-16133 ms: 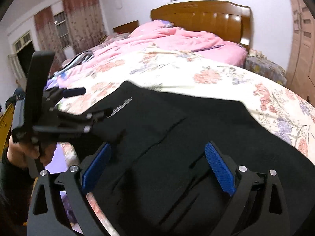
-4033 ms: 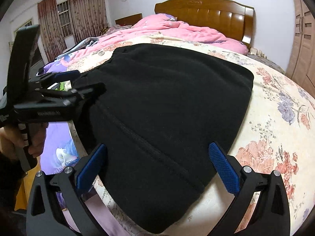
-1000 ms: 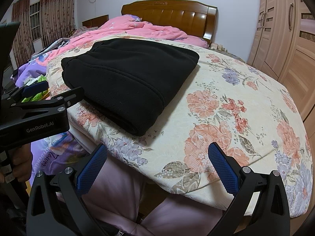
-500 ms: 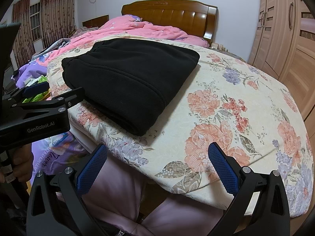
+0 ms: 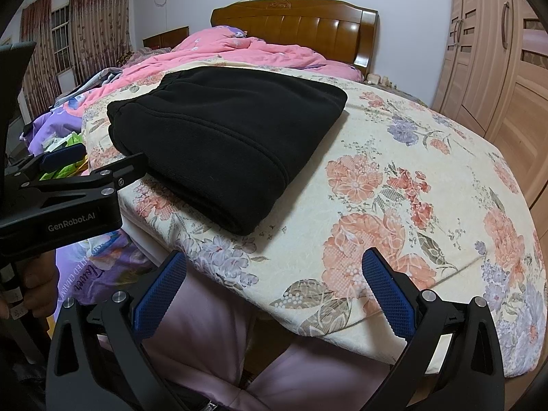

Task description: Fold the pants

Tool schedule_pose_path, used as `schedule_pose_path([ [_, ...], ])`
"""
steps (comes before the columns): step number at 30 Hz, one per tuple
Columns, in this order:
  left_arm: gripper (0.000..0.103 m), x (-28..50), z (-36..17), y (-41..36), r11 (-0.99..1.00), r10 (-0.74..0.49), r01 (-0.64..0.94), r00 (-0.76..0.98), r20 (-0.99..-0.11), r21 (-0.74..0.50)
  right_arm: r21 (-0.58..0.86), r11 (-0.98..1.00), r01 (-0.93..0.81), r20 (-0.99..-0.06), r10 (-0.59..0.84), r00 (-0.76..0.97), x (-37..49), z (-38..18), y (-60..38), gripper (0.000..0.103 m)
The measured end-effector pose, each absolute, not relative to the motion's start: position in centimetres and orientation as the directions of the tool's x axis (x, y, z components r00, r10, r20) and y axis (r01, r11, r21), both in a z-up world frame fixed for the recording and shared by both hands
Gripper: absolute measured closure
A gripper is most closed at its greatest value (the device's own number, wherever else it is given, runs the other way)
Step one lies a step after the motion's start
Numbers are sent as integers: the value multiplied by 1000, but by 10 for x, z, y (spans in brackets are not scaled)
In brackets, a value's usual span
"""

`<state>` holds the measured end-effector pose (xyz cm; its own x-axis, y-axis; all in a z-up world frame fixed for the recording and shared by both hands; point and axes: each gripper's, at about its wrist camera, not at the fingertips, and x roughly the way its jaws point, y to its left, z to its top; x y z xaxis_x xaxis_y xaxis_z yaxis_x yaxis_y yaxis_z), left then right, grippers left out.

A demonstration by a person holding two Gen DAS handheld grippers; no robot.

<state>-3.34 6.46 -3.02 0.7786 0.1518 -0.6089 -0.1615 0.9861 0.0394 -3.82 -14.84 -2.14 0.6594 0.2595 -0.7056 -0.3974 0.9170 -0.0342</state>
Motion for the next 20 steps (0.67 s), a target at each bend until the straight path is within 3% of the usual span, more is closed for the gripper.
schedule_pose_path([
  [20, 2, -36, -32, 65, 987, 144, -156, 776, -614, 34, -31, 916, -399, -705, 263, 658, -40, -22, -148, 4],
])
